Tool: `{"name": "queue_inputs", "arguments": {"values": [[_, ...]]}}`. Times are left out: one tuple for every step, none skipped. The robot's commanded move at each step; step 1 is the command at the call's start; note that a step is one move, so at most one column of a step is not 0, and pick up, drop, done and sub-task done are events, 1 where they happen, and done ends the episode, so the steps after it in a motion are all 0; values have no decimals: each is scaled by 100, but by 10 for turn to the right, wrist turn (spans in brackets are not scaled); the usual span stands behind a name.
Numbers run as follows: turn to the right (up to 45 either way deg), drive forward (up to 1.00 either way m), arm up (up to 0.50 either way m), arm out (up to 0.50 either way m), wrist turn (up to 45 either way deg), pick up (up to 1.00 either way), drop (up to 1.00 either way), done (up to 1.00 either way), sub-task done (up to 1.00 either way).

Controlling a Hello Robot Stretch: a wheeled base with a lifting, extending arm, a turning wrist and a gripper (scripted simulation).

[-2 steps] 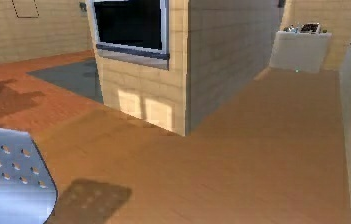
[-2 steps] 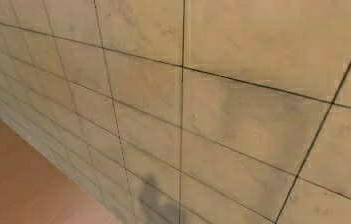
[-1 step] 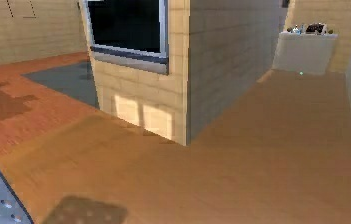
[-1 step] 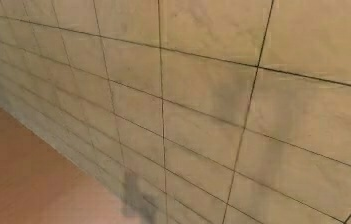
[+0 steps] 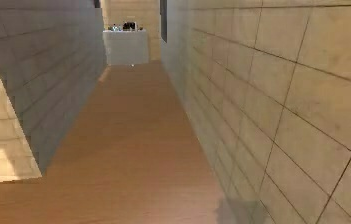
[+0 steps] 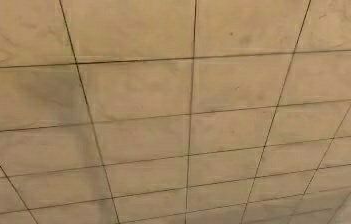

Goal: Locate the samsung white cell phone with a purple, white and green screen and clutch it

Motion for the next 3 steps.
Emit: {"name": "queue_inputs", "arguments": {"values": [[450, 0, 0, 0, 0, 0, 0, 0, 0], [450, 0, 0, 0, 0, 0, 0, 0, 0], [210, 0, 0, 0, 0, 0, 0, 0, 0]]}}
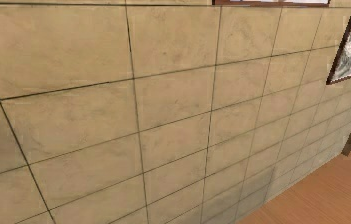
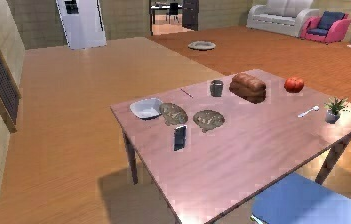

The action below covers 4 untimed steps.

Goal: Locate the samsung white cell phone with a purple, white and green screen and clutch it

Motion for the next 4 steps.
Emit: {"name": "queue_inputs", "arguments": {"values": [[0, 0, 50, 0, 0, 0, 0, 0, 0], [0, 0, 38, 0, 0, 0, 0, 0, 0], [0, 0, 0, 46, 0, 0, 0, 0, 0], [0, 0, 0, 0, 450, 0, 0, 0, 0]]}}
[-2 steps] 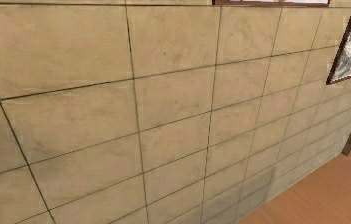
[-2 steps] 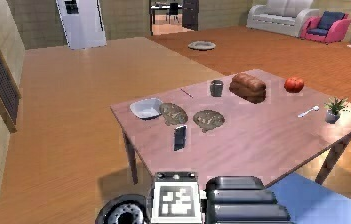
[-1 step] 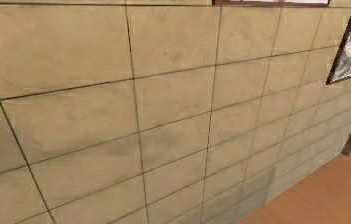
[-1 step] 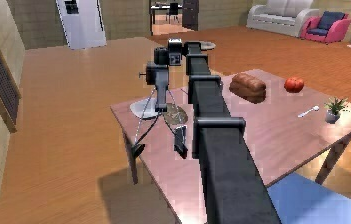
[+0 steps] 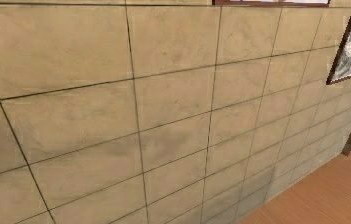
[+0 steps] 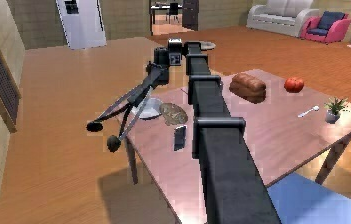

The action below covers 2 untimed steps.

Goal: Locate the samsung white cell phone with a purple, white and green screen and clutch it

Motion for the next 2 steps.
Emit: {"name": "queue_inputs", "arguments": {"values": [[0, 0, 0, 0, 450, 0, 0, 0, 0], [0, 0, 0, 0, 450, 0, 0, 0, 0]]}}
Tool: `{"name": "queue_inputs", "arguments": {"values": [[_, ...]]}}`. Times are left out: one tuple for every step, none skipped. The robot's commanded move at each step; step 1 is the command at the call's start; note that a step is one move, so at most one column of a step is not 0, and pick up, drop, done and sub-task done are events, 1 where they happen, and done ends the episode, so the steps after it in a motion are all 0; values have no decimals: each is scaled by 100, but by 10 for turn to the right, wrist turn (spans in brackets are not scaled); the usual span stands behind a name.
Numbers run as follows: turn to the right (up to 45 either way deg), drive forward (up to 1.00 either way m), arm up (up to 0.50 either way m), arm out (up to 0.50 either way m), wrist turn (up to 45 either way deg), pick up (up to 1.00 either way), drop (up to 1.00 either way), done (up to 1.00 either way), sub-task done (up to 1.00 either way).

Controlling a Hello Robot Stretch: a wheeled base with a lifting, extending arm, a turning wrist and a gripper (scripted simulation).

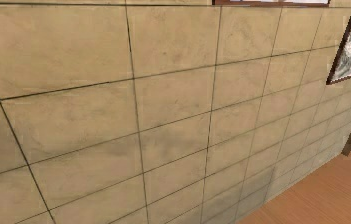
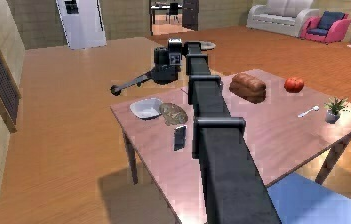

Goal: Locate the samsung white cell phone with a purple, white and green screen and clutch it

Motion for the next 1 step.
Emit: {"name": "queue_inputs", "arguments": {"values": [[0, 0, 0, 0, 450, 0, 0, 0, 0]]}}
